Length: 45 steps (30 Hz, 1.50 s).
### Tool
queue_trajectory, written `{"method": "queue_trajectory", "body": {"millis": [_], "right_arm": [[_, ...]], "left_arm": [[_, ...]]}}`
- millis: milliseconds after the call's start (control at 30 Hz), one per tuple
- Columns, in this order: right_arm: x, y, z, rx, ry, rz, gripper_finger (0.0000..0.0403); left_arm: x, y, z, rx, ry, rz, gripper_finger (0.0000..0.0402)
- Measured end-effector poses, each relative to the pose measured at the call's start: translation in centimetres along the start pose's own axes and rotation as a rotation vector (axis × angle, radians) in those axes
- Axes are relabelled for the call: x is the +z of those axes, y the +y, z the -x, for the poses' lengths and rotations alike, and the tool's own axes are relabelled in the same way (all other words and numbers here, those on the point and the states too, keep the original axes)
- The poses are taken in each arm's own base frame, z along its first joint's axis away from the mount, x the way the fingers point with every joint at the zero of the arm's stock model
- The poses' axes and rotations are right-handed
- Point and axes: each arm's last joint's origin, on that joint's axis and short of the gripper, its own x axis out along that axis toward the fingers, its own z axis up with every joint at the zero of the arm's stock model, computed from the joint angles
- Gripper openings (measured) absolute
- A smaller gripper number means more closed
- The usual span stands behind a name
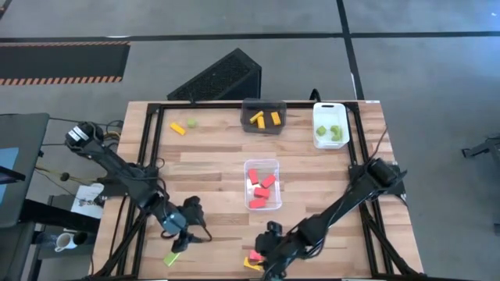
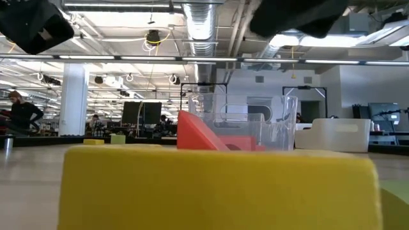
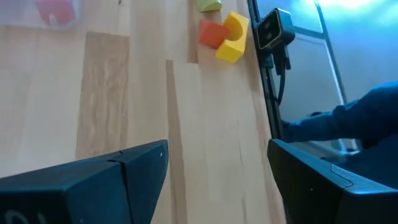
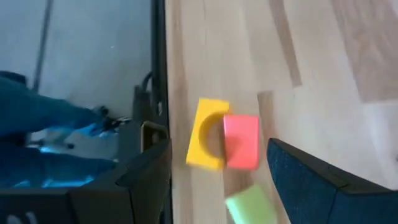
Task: Sort & place blocks by color
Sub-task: Put the pink block into the transparent bin
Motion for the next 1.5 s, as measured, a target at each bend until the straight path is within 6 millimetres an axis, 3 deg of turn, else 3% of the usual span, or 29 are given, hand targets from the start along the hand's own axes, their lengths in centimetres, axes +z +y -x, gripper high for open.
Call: {"method": "queue_trajectory", "body": {"millis": [300, 433, 800, 1300, 1400, 1500], "right_arm": [[0.4, -0.4, -3.8, -0.117, 0.020, -0.037, 0.0285], [0.3, -0.4, -4.1, -0.109, 0.027, -0.062, 0.0285], [-1.7, -0.7, -7.0, -0.121, 0.072, -0.061, 0.0285], [-1.3, -1.3, -7.1, -0.169, 0.054, -0.014, 0.0284], [-1.2, -1.5, -7.1, -0.172, 0.057, -0.019, 0.0268], [-0.9, -1.8, -7.2, -0.171, 0.057, -0.025, 0.0226]], "left_arm": [[-1.2, -0.9, 0.0, 0.018, -0.013, -0.143, 0.0256], [-1.7, -1.0, 0.0, 0.041, -0.026, -0.155, 0.0256], [-1.9, -1.0, 0.0, 0.079, -0.057, -0.169, 0.0256], [-1.7, -0.9, 0.1, 0.148, -0.119, -0.157, 0.0256], [-1.7, -0.9, 0.1, 0.155, -0.125, -0.155, 0.0256], [-1.6, -0.8, 0.1, 0.166, -0.135, -0.144, 0.0256]]}}
